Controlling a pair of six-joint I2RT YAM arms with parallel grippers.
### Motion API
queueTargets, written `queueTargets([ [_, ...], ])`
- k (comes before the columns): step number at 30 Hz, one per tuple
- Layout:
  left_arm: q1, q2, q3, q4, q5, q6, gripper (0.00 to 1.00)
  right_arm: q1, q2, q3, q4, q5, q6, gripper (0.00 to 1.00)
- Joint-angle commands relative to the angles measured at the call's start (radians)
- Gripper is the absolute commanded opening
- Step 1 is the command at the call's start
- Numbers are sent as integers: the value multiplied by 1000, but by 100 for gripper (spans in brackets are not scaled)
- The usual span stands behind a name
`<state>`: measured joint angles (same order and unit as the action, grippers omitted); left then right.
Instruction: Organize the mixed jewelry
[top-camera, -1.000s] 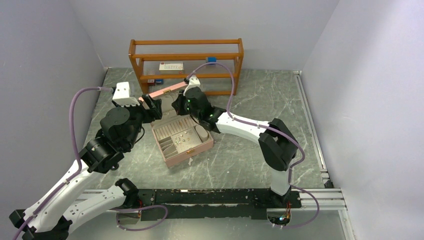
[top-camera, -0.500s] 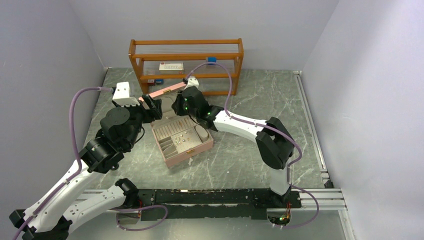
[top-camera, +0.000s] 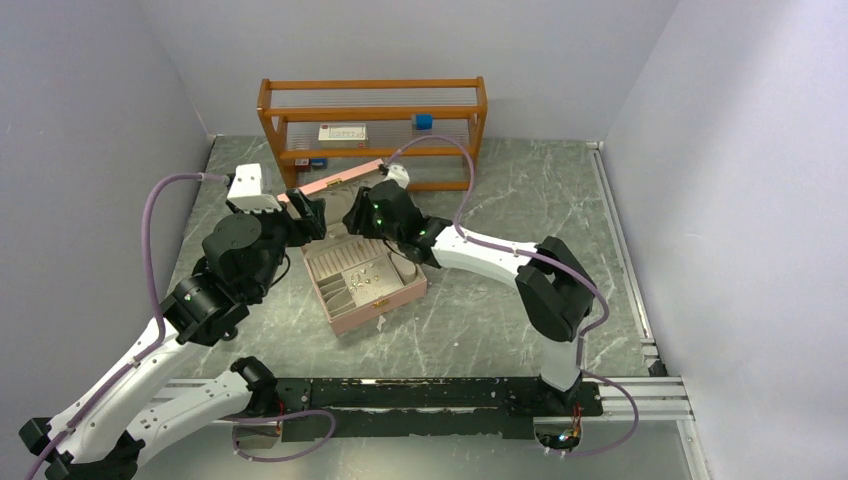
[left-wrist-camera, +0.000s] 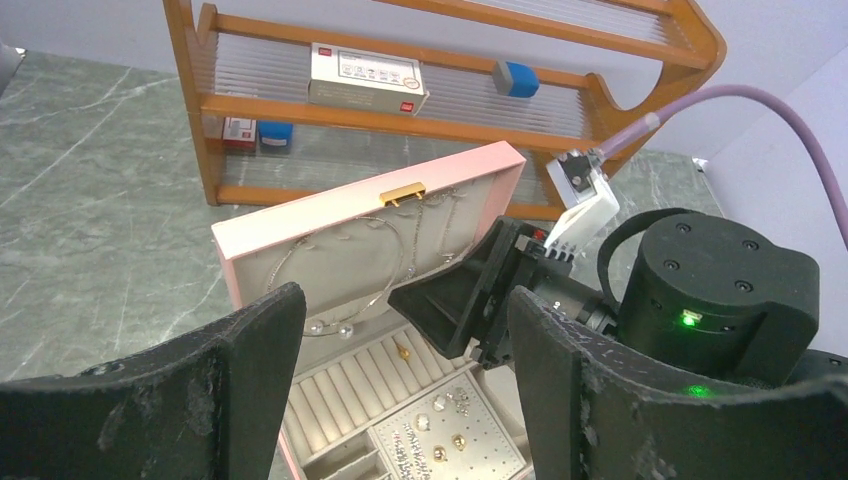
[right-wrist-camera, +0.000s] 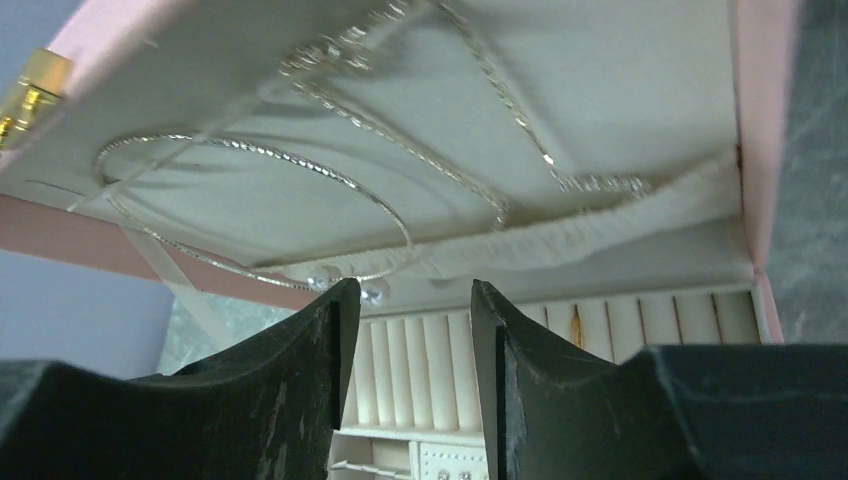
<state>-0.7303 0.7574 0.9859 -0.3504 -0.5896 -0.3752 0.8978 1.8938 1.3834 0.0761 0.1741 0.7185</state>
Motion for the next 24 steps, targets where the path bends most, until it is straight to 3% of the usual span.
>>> queueTargets([
  [1, -4, -4, -9, -15, 27, -13, 78, -2, -84, -66, -23, 79, 200, 49],
  [8, -4, -7, -22, -15, 50, -22, 79, -3, -61, -71, -83, 153, 396, 38],
  [16, -3, -2, -21, -25, 83, -21, 79, -4, 39, 40, -157, 177, 484, 48],
  [24, -4, 5, -5, -26, 94, 7, 79, -4, 66, 62, -184, 215, 556, 48],
])
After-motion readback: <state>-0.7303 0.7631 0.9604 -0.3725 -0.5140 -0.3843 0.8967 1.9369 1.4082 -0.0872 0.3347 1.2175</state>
